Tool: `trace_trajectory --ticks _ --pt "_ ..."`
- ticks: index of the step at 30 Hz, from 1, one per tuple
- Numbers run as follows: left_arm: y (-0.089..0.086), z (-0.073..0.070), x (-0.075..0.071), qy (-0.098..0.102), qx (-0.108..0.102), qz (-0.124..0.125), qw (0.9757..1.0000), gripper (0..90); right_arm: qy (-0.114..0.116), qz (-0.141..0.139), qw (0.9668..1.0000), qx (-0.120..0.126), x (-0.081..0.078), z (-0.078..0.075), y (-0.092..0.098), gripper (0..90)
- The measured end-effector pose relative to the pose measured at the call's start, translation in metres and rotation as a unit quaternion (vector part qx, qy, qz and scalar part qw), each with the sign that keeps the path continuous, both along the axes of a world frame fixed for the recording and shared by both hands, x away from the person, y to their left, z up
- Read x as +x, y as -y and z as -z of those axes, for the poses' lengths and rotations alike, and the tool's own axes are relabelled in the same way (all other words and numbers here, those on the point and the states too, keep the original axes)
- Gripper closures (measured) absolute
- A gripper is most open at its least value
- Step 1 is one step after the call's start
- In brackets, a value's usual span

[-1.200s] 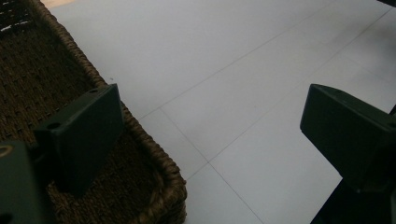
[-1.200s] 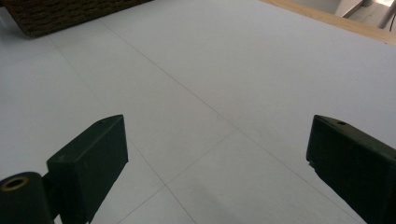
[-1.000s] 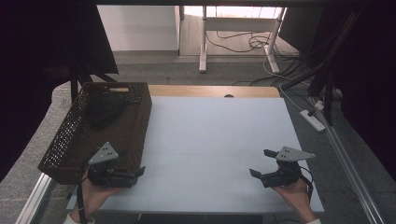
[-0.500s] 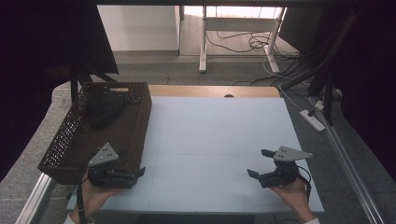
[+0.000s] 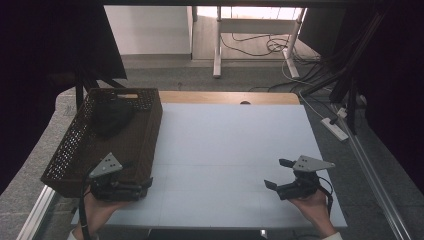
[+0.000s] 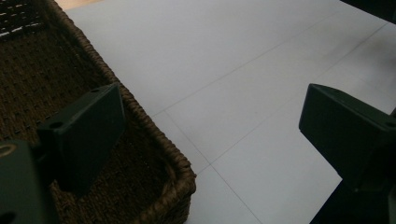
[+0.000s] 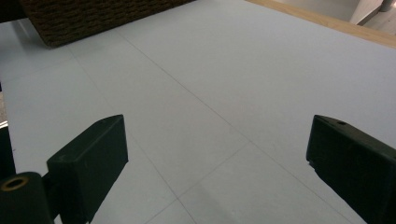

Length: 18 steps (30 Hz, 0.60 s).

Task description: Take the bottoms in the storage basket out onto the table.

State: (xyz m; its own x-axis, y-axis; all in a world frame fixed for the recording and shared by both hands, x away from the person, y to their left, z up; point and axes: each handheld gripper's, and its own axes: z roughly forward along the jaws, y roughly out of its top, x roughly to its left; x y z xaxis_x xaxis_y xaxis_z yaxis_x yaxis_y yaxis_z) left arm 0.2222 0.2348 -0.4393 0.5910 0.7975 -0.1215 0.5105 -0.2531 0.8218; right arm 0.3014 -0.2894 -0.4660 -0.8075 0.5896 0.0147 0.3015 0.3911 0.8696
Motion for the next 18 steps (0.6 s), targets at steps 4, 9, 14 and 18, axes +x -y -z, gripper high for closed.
trace_trajectory --ticks 4,9,14,18 --pt "-0.002 -0.003 0.0 0.001 -0.003 -0.004 1.0 7.4 0.001 -0.002 1.0 -0.002 0.002 0.001 -0.001 5.5" --pt "-0.005 -0.011 0.001 0.007 -0.001 -0.011 0.9999 7.5 -0.005 -0.006 1.0 0.004 0.004 0.003 -0.003 5.5" --pt "-0.006 -0.02 0.005 0.006 -0.011 -0.014 0.9998 7.6 -0.002 -0.009 0.9999 0.006 0.004 0.002 -0.003 5.7" --pt "-0.008 -0.024 0.009 0.004 -0.016 -0.015 0.9998 7.8 -0.003 -0.011 0.9999 0.006 0.004 0.003 -0.005 5.7"
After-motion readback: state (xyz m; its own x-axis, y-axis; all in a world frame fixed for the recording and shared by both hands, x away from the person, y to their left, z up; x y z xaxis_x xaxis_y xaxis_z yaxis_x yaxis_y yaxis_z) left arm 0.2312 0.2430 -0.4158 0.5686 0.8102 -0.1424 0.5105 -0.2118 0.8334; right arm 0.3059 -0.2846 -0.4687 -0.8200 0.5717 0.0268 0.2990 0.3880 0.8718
